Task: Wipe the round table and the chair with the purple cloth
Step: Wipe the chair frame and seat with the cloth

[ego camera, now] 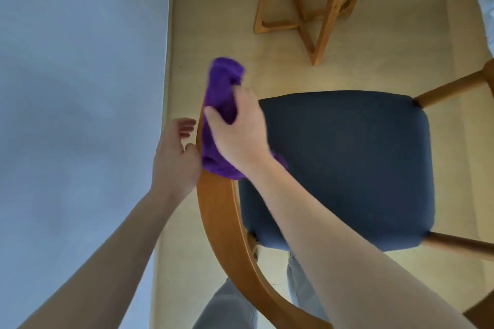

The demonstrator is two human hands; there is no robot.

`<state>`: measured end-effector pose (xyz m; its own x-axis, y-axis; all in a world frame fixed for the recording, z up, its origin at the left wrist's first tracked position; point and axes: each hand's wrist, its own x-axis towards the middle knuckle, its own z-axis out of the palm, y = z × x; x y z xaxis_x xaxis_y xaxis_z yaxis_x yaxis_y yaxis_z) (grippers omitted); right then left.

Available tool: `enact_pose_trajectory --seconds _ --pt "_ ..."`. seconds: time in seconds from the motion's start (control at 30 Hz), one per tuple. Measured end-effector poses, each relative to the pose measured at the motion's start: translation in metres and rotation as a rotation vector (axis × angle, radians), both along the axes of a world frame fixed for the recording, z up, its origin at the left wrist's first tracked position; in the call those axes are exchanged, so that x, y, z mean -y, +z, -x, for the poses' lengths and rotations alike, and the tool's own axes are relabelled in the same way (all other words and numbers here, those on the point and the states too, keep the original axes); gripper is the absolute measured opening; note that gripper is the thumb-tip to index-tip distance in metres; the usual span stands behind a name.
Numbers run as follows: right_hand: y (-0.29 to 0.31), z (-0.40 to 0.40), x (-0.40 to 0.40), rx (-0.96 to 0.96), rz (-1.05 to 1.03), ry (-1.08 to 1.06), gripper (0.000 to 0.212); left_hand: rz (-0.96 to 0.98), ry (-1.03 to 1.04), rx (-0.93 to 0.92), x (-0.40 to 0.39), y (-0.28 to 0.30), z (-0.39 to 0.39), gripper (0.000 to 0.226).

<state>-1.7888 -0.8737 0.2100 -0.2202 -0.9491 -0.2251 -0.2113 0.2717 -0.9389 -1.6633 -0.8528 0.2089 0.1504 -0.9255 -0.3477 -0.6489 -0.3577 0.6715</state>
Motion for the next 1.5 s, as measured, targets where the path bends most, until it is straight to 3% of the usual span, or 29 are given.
enact_pose_trajectory --seconds 0.07,0.13,0.3,0.43,0.6,0.77,0.87,1.0,1.1,1.17,1.3,1.37,1.5 --pt "-0.027 -0.017 0.017 -0.4 0.131 0.074 0.027 -0.023 -0.072 0.001 -0.003 -0.002 -0.001 0.045" --pt "-0.042 -0.021 0.024 -0.545 0.1 0.031 0.038 -0.005 -0.113 0.014 -0.009 -0.005 0.001 0.047" --pt "-0.046 -0.027 -0.012 -0.075 -0.013 -0.031 0.053 0.072 -0.149 0.045 -0.012 -0.013 -0.001 0.042" --pt "-0.045 -0.02 -0.064 -0.085 -0.074 0.108 0.055 0.09 -0.29 0.098 -0.014 -0.019 -0.005 0.06" --pt "-0.044 0.018 -0.063 -0.176 -0.063 0.215 0.041 0.091 -0.487 0.164 -0.018 -0.02 -0.004 0.081" --pt "-0.036 0.071 -0.016 -0.235 -0.148 -0.134 0.026 0.168 -0.559 0.357 0.024 -0.024 0.018 0.08" --pt "-0.046 0.089 0.021 -0.293 -0.202 -0.257 0.044 0.188 -0.628 0.439 0.044 -0.033 0.041 0.081" --pt "-0.1 0.077 0.055 -0.504 -0.306 -0.014 0.059 0.228 -0.652 0.546 0.041 -0.043 0.046 0.084" --pt "-0.151 0.048 0.049 -0.685 -0.439 0.26 0.052 0.252 -0.644 0.563 0.04 -0.048 0.044 0.082" --pt "-0.165 0.023 0.032 -0.799 -0.41 0.425 0.045 0.263 -0.647 0.594 0.043 -0.05 0.044 0.082" --pt "-0.146 0.014 -0.024 -0.646 -0.431 0.81 0.037 0.283 -0.621 0.577 0.042 -0.05 0.044 0.08" --pt "-0.132 0.022 -0.04 -0.705 -0.421 1.059 0.039 0.279 -0.619 0.579 0.041 -0.049 0.045 0.079" --pt "-0.133 0.053 0.003 -0.841 -0.332 0.912 0.034 0.273 -0.643 0.591 0.043 -0.047 0.045 0.078"
